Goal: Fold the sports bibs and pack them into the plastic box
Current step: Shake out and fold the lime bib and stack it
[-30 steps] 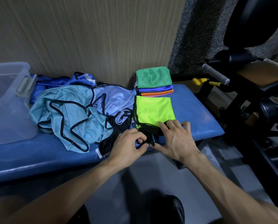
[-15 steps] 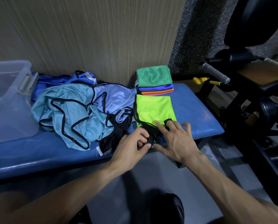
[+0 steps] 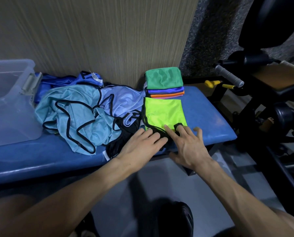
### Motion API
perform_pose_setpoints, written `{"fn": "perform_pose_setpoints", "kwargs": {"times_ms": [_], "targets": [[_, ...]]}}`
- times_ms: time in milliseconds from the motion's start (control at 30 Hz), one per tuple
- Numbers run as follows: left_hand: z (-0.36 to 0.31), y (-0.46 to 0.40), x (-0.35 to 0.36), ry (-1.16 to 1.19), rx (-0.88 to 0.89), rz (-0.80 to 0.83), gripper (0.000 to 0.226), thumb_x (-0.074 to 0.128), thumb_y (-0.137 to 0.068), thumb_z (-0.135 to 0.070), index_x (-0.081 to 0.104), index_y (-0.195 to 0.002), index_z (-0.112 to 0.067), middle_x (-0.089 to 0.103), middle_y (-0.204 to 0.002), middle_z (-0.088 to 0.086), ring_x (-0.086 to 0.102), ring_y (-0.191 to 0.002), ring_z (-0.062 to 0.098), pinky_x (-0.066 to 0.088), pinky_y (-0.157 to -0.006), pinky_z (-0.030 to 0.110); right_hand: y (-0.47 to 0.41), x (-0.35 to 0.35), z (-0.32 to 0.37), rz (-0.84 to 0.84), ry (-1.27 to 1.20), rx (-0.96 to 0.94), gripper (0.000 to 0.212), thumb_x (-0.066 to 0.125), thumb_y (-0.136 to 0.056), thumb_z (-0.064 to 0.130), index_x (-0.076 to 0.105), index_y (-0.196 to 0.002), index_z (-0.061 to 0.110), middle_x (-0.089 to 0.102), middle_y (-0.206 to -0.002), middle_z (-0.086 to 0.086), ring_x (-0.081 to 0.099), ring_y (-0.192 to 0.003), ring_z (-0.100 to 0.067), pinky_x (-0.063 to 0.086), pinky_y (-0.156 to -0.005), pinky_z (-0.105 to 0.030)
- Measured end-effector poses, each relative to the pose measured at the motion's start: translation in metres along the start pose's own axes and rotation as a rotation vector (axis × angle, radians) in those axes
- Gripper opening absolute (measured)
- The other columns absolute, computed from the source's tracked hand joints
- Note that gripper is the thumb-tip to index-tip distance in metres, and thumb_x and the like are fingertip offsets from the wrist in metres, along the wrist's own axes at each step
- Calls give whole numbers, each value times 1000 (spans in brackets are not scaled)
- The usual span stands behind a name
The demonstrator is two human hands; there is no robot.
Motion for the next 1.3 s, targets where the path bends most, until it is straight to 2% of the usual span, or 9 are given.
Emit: {"fn": "perform_pose_setpoints", "kwargs": {"times_ms": [167, 367, 500, 733, 900, 967, 1100, 1200, 1300], "targets": [[2, -15, -17, -86, 50, -36, 29, 85, -67, -14, 65, -86, -24, 52, -82, -3, 48, -82, 23, 31, -70, 34, 0, 1, 0, -42, 9, -5, 100, 77, -69, 58, 38, -156, 27, 54, -114, -5, 56, -108, -28, 37, -95, -57], [4, -19, -16, -68, 80, 28, 28, 84, -67, -15, 70, -89, -28, 47, -110, 0, 42, -96, 25, 37, -74, 36, 0, 1, 0, -98, 5, -17, 100, 82, -62, 54, 46, -150, 24, 55, -111, -6, 59, -103, -29, 41, -92, -59], [6, -19, -15, -17, 109, 53, 17, 83, -70, -16, 69, -76, -24, 52, -102, -3, 42, -95, 24, 40, -74, 36, 0, 2, -1, -96, 7, -23, 101, 83, -63, 53, 45, -151, 24, 55, -111, -7, 59, -103, -29, 41, -91, -58], [34, -18, -6, 482, -65, 212, 21, 71, -91, -45, 78, -95, -26, 45, -157, -3, 32, -148, 12, 32, -119, 35, 0, 3, -2, -73, -9, -14, 99, 83, -65, 53, 42, -152, 27, 55, -114, -6, 58, -105, -28, 40, -90, -54], [51, -11, 2, 844, -414, 138, 47, 61, -88, -65, 79, -102, -25, 77, -109, -9, 67, -99, 3, 52, -91, 32, -1, 3, -7, -29, -40, 2, 98, 79, -71, 54, 35, -156, 31, 53, -120, -2, 56, -111, -26, 37, -91, -51], [62, -6, 13, 929, -597, 52, 73, 53, -80, -84, 76, -89, -15, 70, -75, 3, 58, -66, 6, 48, -67, 39, -1, 2, -9, -8, -61, 7, 98, 78, -74, 53, 31, -158, 33, 52, -122, 0, 55, -112, -24, 36, -91, -49], [69, -8, 19, 935, -726, -36, 67, 58, -88, -70, 57, -72, -6, 55, -69, 20, 46, -60, 18, 39, -60, 37, -3, 0, -17, 38, -130, -1, 95, 73, -82, 50, 22, -160, 35, 49, -128, 4, 52, -117, -22, 30, -94, -44], [71, -14, 20, 879, -773, -34, 56, 62, -94, -55, 47, -65, -10, 44, -55, 7, 53, -58, 32, 46, -58, 44, -4, 0, -28, 52, -237, 2, 93, 74, -83, 47, 24, -160, 35, 50, -127, 7, 51, -119, -19, 27, -90, -39], [74, -22, 24, 809, -812, -35, 58, 66, -94, -48, 31, -59, -17, 31, -47, -6, 35, -48, 21, 34, -53, 38, -4, 3, -38, 41, -369, 9, 88, 77, -82, 42, 33, -157, 33, 53, -125, 9, 53, -119, -18, 32, -91, -39]]}}
Point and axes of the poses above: each hand's wrist, its own y-axis away from the middle knuckle, its own x-axis out of the palm, z = x × y, the point moved 5 cm from there along -y, towards the middle knuckle
